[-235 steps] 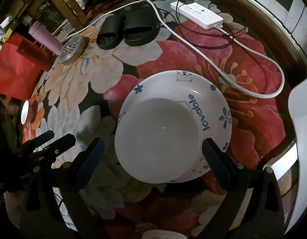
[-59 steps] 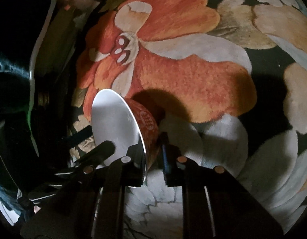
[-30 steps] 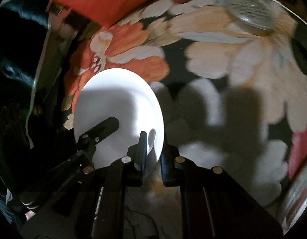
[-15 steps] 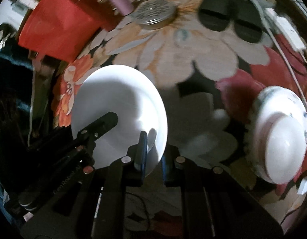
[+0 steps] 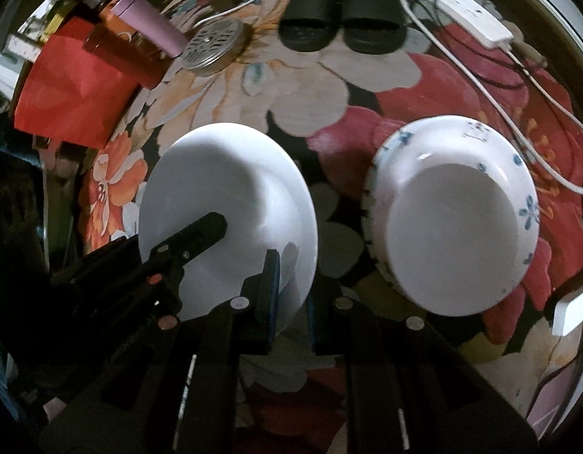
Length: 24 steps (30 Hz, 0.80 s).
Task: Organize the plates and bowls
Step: 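Carry the last white bowl with the left tool over the stack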
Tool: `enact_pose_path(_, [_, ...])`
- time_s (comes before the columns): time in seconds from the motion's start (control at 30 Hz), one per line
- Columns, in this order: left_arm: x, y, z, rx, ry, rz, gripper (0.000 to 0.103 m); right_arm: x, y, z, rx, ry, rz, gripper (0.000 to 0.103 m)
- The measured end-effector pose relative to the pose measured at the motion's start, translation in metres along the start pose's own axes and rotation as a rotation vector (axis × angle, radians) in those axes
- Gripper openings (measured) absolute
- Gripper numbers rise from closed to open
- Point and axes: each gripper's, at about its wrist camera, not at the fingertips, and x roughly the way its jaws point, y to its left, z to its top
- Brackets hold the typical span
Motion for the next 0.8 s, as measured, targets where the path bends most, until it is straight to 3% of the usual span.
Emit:
enact_pose_path(0.4, [0.021,-0.054,0.017,0.061,0.012,-0.066,0.016,-0.030,-0.050,0.001,0.079,-0.069,-0.041,0.014])
enact_pose_path(0.8, [0.064,-0.096,0.008,0.103,0.097,-0.106,0.016,-0.030,-0.101,-0.012,0.173,-0.044,-0.103,0.014])
